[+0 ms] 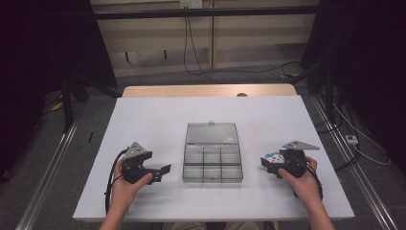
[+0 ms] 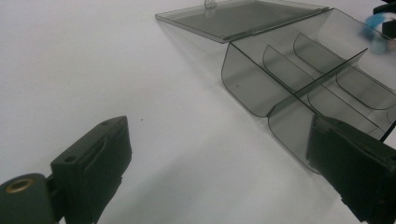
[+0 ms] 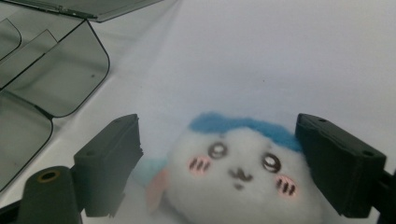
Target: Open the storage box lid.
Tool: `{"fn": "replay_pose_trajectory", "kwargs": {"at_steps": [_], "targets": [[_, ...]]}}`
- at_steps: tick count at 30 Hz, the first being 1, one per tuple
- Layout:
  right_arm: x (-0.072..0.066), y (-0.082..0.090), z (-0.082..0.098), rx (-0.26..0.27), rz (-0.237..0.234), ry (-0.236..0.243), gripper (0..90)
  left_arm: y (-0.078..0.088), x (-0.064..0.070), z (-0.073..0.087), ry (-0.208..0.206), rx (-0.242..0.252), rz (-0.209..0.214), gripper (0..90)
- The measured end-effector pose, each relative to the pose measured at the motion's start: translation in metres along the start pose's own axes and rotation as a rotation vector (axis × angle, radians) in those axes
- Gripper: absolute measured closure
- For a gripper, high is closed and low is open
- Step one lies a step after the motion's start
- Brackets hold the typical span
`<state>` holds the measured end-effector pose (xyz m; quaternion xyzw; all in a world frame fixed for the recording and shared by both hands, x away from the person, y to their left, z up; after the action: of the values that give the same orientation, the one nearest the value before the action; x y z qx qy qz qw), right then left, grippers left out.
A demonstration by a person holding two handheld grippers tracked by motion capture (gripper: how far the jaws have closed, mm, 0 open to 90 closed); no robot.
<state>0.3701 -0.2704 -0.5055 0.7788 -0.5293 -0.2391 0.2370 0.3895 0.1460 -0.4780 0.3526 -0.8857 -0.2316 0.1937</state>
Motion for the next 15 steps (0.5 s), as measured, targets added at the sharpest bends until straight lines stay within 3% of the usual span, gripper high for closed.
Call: {"fn": "replay_pose_trajectory", "kwargs": {"at_steps": [9,15], "targets": [[0.0044,0.0093,0.0104,-0.003,0.020,-0.003,23.8,-0.0001,-0.0004,0.0003,-0.004,-0.003,-0.004,7.2],[0.0039,0.0059,0.0095,-0.015,0.021,-0.002,22.1,-0.0007,-0.0002,0.0004,-0.006,-0.005,-0.004,7.2]]}}
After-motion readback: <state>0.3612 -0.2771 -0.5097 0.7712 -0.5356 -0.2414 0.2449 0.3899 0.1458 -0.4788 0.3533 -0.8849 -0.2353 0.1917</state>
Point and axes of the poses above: each handheld gripper's, and its own axes: y roughly backward along the jaws, z roughly out of its underside, x roughly to its right, the point moved 7 cm from there along -y, roughly forward along the jaws, and after that the axes turned 1 degree about x, right-handed, at the moved point
